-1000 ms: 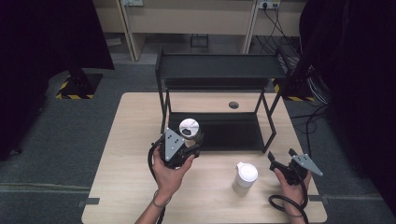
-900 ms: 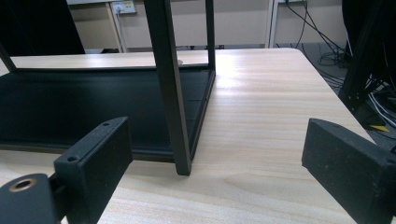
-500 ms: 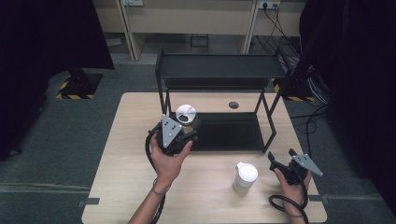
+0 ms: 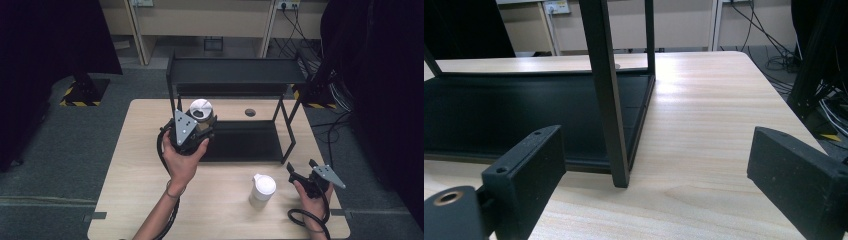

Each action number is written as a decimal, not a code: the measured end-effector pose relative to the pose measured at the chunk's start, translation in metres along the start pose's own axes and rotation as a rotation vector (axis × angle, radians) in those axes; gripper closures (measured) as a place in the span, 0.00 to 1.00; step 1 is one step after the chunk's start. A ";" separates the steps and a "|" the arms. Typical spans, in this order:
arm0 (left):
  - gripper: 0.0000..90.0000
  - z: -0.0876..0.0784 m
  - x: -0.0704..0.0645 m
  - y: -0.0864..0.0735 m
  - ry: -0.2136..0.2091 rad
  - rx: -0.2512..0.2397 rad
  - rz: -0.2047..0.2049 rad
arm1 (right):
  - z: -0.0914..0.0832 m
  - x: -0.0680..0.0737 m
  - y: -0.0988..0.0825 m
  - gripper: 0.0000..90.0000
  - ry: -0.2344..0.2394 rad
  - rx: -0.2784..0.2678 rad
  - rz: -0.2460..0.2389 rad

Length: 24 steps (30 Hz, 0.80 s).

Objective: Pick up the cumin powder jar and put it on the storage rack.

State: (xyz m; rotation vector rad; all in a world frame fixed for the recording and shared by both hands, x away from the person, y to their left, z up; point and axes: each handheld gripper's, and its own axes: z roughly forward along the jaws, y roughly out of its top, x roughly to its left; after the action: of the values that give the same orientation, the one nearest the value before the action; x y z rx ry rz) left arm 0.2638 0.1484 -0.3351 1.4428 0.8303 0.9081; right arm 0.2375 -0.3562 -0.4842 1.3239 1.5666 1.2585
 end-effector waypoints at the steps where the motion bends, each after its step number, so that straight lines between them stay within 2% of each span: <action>1: 0.35 0.001 0.001 0.002 0.002 -0.002 0.001 | 0.000 0.000 0.000 0.10 0.000 0.000 0.000; 15: 0.35 0.011 0.009 0.019 0.018 -0.004 -0.023 | 0.000 -0.001 0.000 0.10 0.003 -0.002 0.002; 24: 0.35 0.015 0.015 0.042 0.028 -0.025 -0.016 | 0.000 -0.001 0.000 0.10 0.003 -0.002 0.003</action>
State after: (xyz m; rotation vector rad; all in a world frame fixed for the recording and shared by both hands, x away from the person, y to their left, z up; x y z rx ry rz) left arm 0.2830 0.1520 -0.2926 1.4029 0.8474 0.9261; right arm 0.2375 -0.3569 -0.4846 1.3244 1.5650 1.2647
